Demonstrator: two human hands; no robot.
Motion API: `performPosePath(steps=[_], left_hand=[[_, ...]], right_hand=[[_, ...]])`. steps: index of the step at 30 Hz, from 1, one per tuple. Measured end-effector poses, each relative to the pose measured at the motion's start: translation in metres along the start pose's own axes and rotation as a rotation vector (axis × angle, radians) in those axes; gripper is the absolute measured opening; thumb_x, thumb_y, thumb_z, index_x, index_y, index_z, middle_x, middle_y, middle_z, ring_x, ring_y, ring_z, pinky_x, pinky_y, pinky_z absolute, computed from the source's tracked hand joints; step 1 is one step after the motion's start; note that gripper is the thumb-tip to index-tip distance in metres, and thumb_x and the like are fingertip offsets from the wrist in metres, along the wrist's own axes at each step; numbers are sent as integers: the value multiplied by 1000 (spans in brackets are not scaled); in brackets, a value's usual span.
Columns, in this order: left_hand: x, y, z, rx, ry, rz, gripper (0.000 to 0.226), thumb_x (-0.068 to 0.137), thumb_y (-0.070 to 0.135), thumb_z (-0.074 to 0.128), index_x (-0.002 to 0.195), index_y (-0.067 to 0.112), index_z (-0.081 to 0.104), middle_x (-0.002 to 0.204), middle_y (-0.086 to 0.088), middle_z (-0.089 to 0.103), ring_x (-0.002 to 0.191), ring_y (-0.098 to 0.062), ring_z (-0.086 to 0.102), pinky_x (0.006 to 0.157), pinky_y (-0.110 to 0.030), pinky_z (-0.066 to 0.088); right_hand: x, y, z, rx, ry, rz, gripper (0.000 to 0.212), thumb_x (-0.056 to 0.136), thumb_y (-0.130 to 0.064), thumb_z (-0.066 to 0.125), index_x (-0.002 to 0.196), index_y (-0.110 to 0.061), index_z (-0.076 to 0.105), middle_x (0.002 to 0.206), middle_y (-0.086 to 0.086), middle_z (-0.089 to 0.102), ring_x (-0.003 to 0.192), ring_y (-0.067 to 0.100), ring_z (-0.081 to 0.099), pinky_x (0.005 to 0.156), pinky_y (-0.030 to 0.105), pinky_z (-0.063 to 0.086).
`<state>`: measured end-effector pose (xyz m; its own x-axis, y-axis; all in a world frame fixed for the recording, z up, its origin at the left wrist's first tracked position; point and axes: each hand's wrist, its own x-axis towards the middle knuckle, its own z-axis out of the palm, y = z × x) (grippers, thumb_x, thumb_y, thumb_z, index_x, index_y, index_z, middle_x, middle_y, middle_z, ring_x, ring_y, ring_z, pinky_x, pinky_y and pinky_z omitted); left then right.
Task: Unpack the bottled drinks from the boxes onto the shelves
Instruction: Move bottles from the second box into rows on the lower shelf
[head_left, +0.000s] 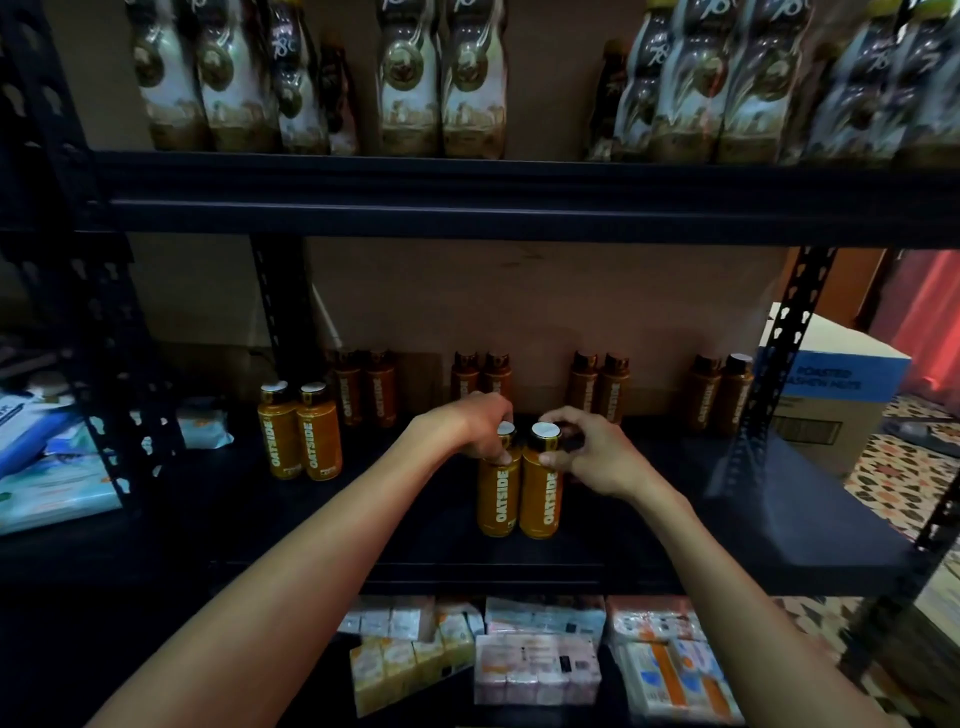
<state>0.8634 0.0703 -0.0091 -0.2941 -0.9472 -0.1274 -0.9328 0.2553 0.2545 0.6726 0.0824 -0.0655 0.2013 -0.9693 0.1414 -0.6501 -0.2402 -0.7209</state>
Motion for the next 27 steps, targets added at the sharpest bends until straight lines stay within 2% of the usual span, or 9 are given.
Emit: performPosePath(steps=[4,9,12,14,16,20,23,27], left_hand=[[1,-10,-2,-6,17,31,55,86,21,76,134,22,49,139,-4,50,121,-22,52,90,-33,48],[1,-36,-10,-23,53,25,46,83,22,78,120,25,50,128,-2,52,111,-19,54,85,-32,49],[0,-56,-14,15,82,-4,42,81,23,80,110,28,49,124,-2,54,109,-19,56,90,-36,52],[-4,-69,-17,39,114,-21,39,80,25,80,105,30,51,122,-2,56,107,-18,57,92,-40,52],[-8,-84,-20,111,167,-22,39,80,30,80,110,31,55,125,3,55,114,-17,52,97,-41,48],[-14,-110,-25,304,278,-17,46,81,36,78,122,29,59,127,4,52,126,-19,43,102,-41,36],[-16,-126,-28,351,283,-48,51,82,34,78,127,28,57,130,4,54,129,-19,45,104,-41,35],[-16,-138,-35,413,267,-85,52,84,34,76,130,27,55,134,3,55,131,-20,45,109,-44,31]], right_hand=[[0,1,12,60,59,-10,43,85,-28,81,120,-43,60,115,-10,60,103,14,65,91,39,58],[14,-13,32,65,58,-28,45,85,-33,80,123,-44,59,119,-8,61,111,15,64,98,42,55],[25,-24,46,63,54,-50,43,85,-34,80,121,-45,59,109,-18,59,110,14,64,100,42,53],[32,-33,57,51,60,-60,43,86,-34,79,123,-41,59,107,-17,59,111,13,62,98,38,51],[39,-43,68,56,57,-76,44,87,-32,79,126,-36,59,109,-13,60,111,13,61,98,36,50],[54,-62,90,69,52,-97,47,87,-29,78,130,-31,59,104,-18,59,112,10,58,103,37,47],[68,-72,105,93,33,-92,51,87,-29,79,133,-30,58,125,-4,64,123,14,57,101,34,48],[81,-81,121,116,42,-88,47,86,-29,79,128,-34,59,118,-7,62,120,16,58,102,41,50]])
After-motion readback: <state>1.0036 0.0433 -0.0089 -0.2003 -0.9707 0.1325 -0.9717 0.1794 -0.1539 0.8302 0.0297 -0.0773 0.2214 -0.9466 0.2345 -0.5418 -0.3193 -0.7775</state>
